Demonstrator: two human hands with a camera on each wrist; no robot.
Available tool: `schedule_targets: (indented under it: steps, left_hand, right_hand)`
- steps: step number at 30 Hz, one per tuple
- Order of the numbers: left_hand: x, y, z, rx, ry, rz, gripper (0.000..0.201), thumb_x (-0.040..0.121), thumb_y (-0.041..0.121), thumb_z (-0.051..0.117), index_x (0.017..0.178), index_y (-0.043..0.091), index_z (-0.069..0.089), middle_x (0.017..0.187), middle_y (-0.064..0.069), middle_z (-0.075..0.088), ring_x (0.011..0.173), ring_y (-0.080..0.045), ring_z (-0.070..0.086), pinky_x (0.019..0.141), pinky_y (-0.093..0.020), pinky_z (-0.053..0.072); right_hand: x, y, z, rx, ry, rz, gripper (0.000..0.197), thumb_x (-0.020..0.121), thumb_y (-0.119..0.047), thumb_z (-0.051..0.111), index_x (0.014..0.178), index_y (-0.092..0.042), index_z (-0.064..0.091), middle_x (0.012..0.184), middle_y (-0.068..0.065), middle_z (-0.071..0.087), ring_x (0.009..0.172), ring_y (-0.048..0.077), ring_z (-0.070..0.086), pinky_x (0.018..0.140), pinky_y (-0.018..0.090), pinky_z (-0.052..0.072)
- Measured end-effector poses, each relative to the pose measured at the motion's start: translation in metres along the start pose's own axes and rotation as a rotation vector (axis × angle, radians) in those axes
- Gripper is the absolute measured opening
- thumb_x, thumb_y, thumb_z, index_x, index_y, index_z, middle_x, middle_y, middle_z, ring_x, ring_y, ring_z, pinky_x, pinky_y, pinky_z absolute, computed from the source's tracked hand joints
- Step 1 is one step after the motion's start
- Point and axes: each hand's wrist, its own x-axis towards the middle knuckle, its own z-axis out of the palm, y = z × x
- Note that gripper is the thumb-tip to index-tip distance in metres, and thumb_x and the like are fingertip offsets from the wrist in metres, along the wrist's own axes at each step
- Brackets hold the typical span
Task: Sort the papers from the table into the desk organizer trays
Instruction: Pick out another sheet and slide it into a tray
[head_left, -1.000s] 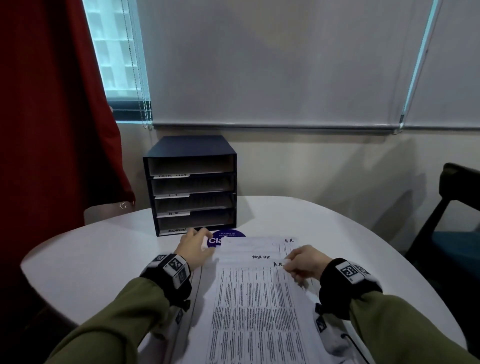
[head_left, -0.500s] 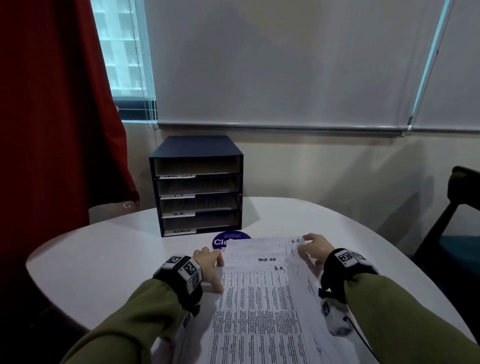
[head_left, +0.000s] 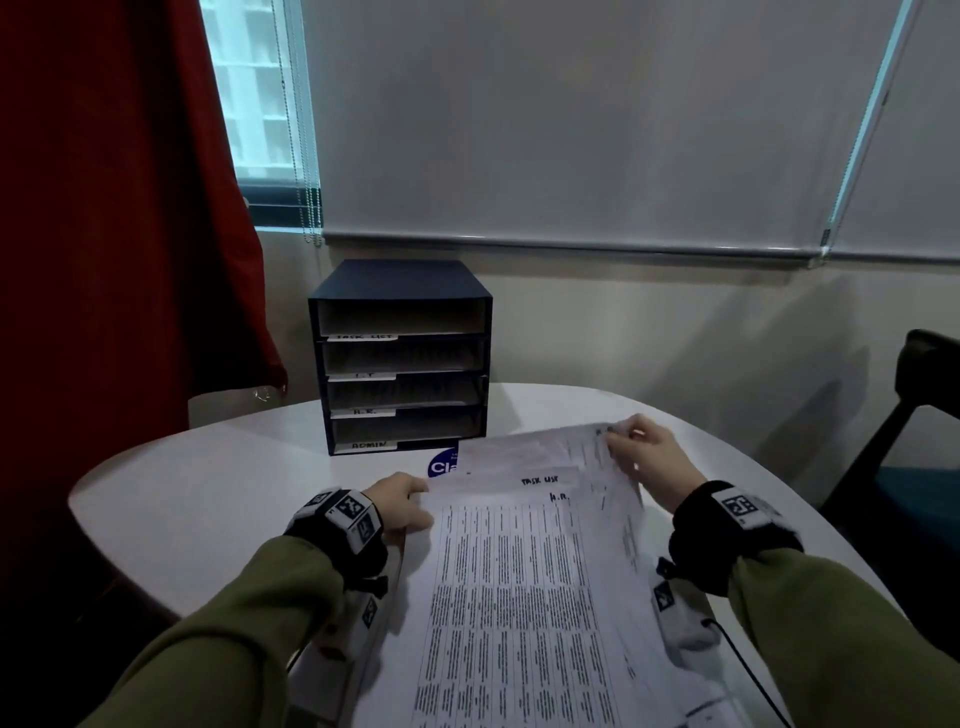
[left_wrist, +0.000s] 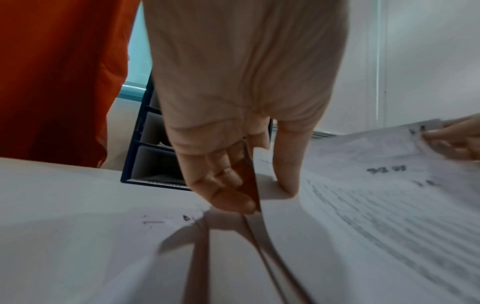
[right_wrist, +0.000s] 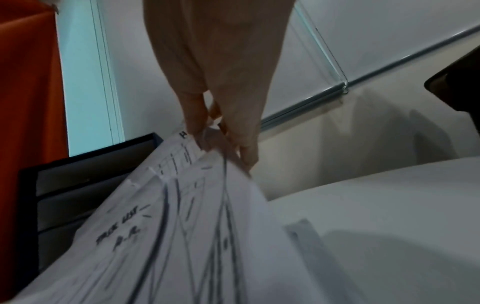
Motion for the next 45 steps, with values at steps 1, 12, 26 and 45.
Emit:
schedule_targets:
  steps: [1, 12, 26, 45]
  left_hand:
    - [-0.002, 0.000, -0.001, -0.053, 0.000, -0.003, 0.028, 0.086, 0.013, 0.061, 0.113, 0.008, 0.055, 0.068, -0.008, 0.057, 0.049, -0.016, 0.056, 0.048, -0.024, 0.046]
    - [0.003, -0.004, -0.007, -0.307, 0.213, -0.047, 0.017, 0.087, 0.007, 0.046, 0.077, 0.021, 0.049, 0.091, -0.016, 0.057, 0.085, -0.030, 0.059, 0.070, -0.036, 0.045]
    - [0.008, -0.003, 0.001, -0.658, 0.119, -0.119, 0.043, 0.097, 0.034, 0.040, 0.134, 0.011, 0.043, 0.139, -0.017, 0.044, 0.113, -0.034, 0.053, 0.086, -0.039, 0.046]
    - [-0.064, 0.083, -0.032, -0.806, 0.571, 0.501, 0.025, 0.096, 0.009, 0.045, 0.121, 0.016, 0.048, 0.108, 0.005, 0.062, 0.096, 0.001, 0.063, 0.086, -0.018, 0.053]
  right_hand:
    - [-0.001, -0.007, -0.005, 0.030, 0.011, -0.001, 0.032, 0.090, 0.003, 0.056, 0.067, -0.013, 0.042, 0.062, 0.003, 0.048, 0.044, 0.008, 0.045, 0.040, 0.015, 0.035]
    - [-0.004, -0.101, -0.041, 0.282, 0.112, -0.318, 0.022, 0.091, -0.012, 0.061, 0.073, -0.022, 0.050, 0.073, -0.007, 0.065, 0.058, 0.002, 0.061, 0.053, 0.019, 0.050]
    - [-0.004, -0.007, -0.012, -0.091, 0.042, 0.213, 0.037, 0.086, 0.017, 0.043, 0.060, -0.008, 0.048, 0.045, 0.004, 0.045, 0.032, 0.008, 0.041, 0.030, 0.010, 0.026]
    - [-0.028, -0.065, 0.018, 0.362, -0.295, 0.184, 0.021, 0.095, 0.001, 0.050, 0.113, -0.003, 0.061, 0.108, 0.014, 0.069, 0.088, 0.021, 0.069, 0.066, 0.028, 0.061]
